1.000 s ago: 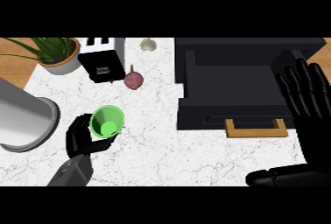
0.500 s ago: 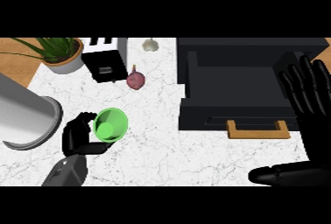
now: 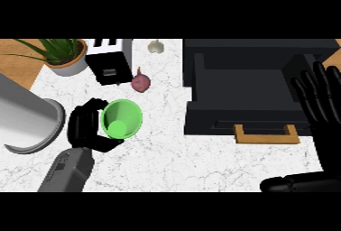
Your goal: Pick up the cup, place it into the drawer and close the drawer
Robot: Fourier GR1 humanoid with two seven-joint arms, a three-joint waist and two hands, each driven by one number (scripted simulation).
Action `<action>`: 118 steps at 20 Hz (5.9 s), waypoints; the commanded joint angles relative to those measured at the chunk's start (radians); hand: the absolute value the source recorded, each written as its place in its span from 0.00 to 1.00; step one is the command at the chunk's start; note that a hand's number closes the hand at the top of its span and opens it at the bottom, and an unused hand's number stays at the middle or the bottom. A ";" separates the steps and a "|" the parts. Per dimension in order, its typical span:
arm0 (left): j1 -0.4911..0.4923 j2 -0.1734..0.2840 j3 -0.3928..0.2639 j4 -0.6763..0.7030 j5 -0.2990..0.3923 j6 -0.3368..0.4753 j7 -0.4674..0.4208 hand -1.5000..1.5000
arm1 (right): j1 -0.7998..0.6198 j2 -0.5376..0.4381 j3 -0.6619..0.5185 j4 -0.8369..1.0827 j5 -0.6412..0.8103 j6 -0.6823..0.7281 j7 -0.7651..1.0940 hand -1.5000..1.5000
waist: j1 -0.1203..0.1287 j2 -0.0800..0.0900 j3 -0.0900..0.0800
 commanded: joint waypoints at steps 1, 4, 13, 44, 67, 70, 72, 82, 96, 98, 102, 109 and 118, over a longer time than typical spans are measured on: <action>0.021 -0.052 -0.070 -0.223 0.000 0.056 0.155 1.00 | 0.011 0.019 0.016 0.009 0.021 -0.011 -0.016 0.00 | 0.000 0.001 0.000; -0.018 -0.006 -0.047 -0.380 0.063 0.075 0.340 1.00 | -0.023 0.009 0.017 -0.015 0.021 -0.024 0.028 0.00 | 0.002 0.000 0.000; -0.179 -0.103 -0.116 -0.492 -0.012 0.266 0.509 1.00 | -0.054 0.007 -0.007 0.064 0.036 -0.019 -0.046 0.00 | -0.011 0.005 -0.001; -0.915 -0.115 -0.220 0.275 0.066 0.579 0.516 1.00 | 0.007 -0.014 -0.031 0.103 -0.006 0.069 -0.127 0.00 | -0.047 0.014 0.000; -1.005 -0.115 -0.612 0.608 0.263 0.675 0.458 0.00 | -0.050 0.010 0.037 0.088 0.011 0.055 -0.082 0.00 | -0.139 0.037 0.001; -0.970 -0.115 -0.661 0.560 0.291 0.685 0.450 0.00 | -0.060 0.000 0.019 0.141 -0.009 0.084 -0.125 0.00 | -0.131 0.036 0.001; -1.003 -0.115 -0.642 0.567 0.323 0.689 0.471 0.00 | -0.109 -0.011 -0.012 0.138 -0.058 0.081 -0.090 0.00 | -0.130 0.037 0.001; -0.944 -0.115 -0.573 0.444 0.471 0.603 0.292 0.00 | -0.052 -0.029 -0.054 0.059 -0.179 0.097 -0.010 0.00 | -0.074 0.018 -0.001; -0.743 0.044 -0.482 0.112 0.511 0.634 0.417 0.00 | 0.059 -0.157 -0.031 -0.048 -0.057 0.238 -0.029 1.00 | 0.012 -0.007 -0.002; -0.695 0.110 -0.469 0.039 0.521 0.631 0.465 0.00 | 0.033 -0.201 -0.063 0.013 -0.061 0.271 -0.034 1.00 | 0.023 -0.007 -0.002; -0.507 0.164 -0.492 -0.133 0.504 0.653 0.462 0.00 | 0.056 -0.195 0.001 0.003 0.069 0.269 -0.040 1.00 | 0.031 -0.007 -0.002; -0.265 0.350 -0.408 -0.384 0.537 0.554 0.521 0.00 | 0.044 -0.163 0.061 0.075 0.223 0.240 -0.071 1.00 | 0.012 0.002 -0.001; -0.049 0.399 -0.370 -0.485 0.556 0.451 0.464 0.00 | -0.037 -0.276 0.235 0.281 0.665 0.214 -0.282 1.00 | 0.026 0.009 -0.001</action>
